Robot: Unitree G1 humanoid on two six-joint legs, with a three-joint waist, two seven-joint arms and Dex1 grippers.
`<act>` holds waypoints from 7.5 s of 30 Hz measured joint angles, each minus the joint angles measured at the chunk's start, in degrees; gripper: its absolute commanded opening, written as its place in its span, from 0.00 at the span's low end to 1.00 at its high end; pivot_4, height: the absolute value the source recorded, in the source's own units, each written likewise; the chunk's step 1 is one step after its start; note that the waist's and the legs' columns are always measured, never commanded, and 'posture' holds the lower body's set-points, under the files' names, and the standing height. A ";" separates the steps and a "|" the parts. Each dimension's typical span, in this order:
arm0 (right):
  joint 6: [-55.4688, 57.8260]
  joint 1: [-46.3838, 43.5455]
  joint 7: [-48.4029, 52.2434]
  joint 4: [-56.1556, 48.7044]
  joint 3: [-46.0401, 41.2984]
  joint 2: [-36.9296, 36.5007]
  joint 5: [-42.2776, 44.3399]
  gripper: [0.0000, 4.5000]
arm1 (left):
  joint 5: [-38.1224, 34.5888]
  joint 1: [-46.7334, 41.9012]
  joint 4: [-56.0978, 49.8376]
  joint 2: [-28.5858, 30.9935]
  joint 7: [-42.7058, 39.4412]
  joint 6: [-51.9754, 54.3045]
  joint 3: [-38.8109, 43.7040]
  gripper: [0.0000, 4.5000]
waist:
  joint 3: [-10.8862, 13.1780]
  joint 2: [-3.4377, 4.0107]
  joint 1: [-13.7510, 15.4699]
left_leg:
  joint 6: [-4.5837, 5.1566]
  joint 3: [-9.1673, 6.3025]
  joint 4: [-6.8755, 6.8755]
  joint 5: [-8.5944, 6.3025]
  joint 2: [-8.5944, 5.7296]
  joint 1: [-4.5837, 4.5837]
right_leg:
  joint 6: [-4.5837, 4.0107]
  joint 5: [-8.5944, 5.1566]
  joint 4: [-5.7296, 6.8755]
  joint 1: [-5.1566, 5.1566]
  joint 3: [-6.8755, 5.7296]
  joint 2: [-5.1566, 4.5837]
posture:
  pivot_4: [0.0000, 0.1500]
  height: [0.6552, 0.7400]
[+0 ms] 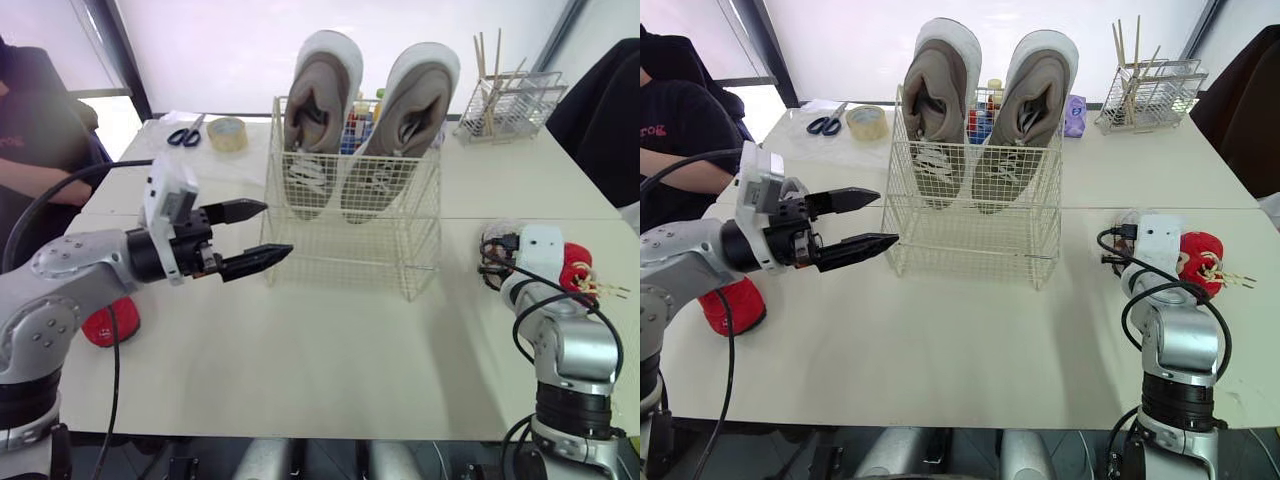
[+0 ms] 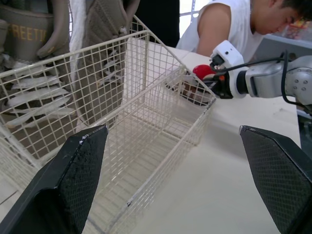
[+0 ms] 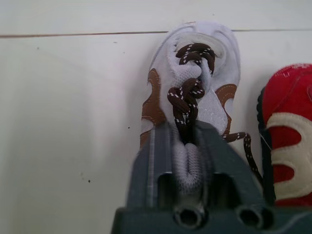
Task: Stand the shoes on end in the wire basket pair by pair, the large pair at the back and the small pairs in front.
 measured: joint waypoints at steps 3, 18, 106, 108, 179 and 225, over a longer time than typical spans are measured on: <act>-0.75 0.47 0.70 -0.01 0.62 -0.29 -0.80 0.01 | 1.06 -0.55 0.09 -0.34 -0.22 -0.79 -0.49 1.00 | 0.00 0.00 0.02 | -0.01 0.00 0.00 0.00 0.00 0.00 | 0.00 0.00 -0.03 0.04 0.00 0.00 | 1.00 1.00; -17.99 -19.78 26.56 1.37 -3.59 -27.22 6.10 0.01 | 2.44 -15.79 15.80 -3.23 -4.77 -1.19 -2.13 1.00 | 0.38 0.46 -0.04 | 0.03 0.02 -0.25 0.02 0.02 -0.12 | 0.20 0.11 -0.28 0.01 -0.06 0.02 | 1.00 1.00; -14.85 -26.09 6.24 0.99 6.87 5.47 82.63 0.13 | -31.11 -10.87 15.06 -26.09 26.22 4.24 4.32 0.63 | 0.47 -0.06 -0.42 | -0.40 -0.04 -0.46 0.32 0.02 -0.09 | 0.18 0.16 -0.28 -0.07 0.03 0.10 | 1.00 1.00; -14.67 -27.01 6.17 1.32 7.28 5.29 82.49 0.13 | -31.10 -9.93 14.81 -24.46 25.91 4.60 3.28 0.87 | 0.46 -0.06 -0.53 | -0.41 -0.04 -0.48 0.32 0.02 -0.08 | 0.17 0.15 -0.28 -0.08 0.03 0.10 | 1.00 1.00; -11.53 -46.33 85.50 3.99 17.39 -20.51 34.92 1.00 | 26.76 -24.00 65.12 8.93 13.19 0.77 -2.82 1.00 | 0.61 0.04 -0.23 | -0.21 -0.03 -0.66 0.13 0.00 -0.13 | 0.11 0.22 -0.35 -0.22 -0.04 0.04 | 1.00 1.00; -8.93 -42.64 71.79 -1.64 16.44 -26.09 40.56 1.00 | 33.09 -41.43 60.11 -20.66 12.53 -42.10 9.58 0.02 | 0.54 -0.52 -0.61 | -0.05 0.14 0.29 0.03 -0.08 -1.10 | 0.44 0.40 -0.25 -0.64 -0.06 -0.15 | 1.00 1.00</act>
